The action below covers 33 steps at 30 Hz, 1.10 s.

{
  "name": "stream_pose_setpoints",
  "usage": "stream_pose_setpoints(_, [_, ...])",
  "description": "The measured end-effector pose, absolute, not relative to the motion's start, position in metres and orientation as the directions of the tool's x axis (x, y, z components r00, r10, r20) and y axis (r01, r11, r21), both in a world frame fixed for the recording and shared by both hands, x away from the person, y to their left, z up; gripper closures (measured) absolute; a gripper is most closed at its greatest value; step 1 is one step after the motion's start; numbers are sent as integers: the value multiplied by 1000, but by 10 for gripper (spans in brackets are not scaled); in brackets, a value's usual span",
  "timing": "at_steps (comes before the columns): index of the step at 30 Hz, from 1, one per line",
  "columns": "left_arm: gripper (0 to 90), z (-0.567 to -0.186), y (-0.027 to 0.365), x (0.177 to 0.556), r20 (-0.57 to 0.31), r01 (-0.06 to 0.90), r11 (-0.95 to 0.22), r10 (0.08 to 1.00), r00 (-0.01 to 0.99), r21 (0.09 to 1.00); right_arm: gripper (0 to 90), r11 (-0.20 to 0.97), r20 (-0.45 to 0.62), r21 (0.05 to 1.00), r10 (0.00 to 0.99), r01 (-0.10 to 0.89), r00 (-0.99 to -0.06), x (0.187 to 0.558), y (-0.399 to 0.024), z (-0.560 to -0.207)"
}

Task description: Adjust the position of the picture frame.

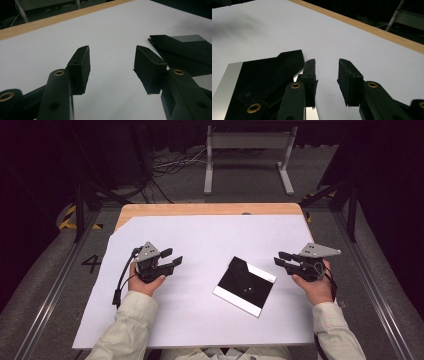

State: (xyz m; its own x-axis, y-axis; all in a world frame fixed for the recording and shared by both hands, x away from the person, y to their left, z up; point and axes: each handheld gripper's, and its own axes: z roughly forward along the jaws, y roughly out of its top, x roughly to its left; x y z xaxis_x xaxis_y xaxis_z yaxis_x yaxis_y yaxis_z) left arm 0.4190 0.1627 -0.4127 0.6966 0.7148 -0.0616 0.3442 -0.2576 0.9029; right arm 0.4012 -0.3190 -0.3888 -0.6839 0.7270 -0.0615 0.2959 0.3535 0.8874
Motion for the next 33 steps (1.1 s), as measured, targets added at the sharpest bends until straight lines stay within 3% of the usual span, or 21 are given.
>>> stream_pose_setpoints(10, [491,-411,158,417,-53,388,-300,729,683,872,696,379,-35,856,722,353,-691,405,-315,-390])
stream_pose_setpoints(14, [489,-410,156,416,-54,392,-308,723,688,867,730,428,-56,811,736,399,-674,408,-312,-394])
stream_pose_setpoints(21, [480,-407,155,416,-96,423,-302,708,699,855,797,423,13,775,732,470,-681,413,-314,-401])
stream_pose_setpoints(33, [464,-409,153,416,-93,438,-330,702,706,836,894,508,-8,670,734,540,-680,419,-308,-415])
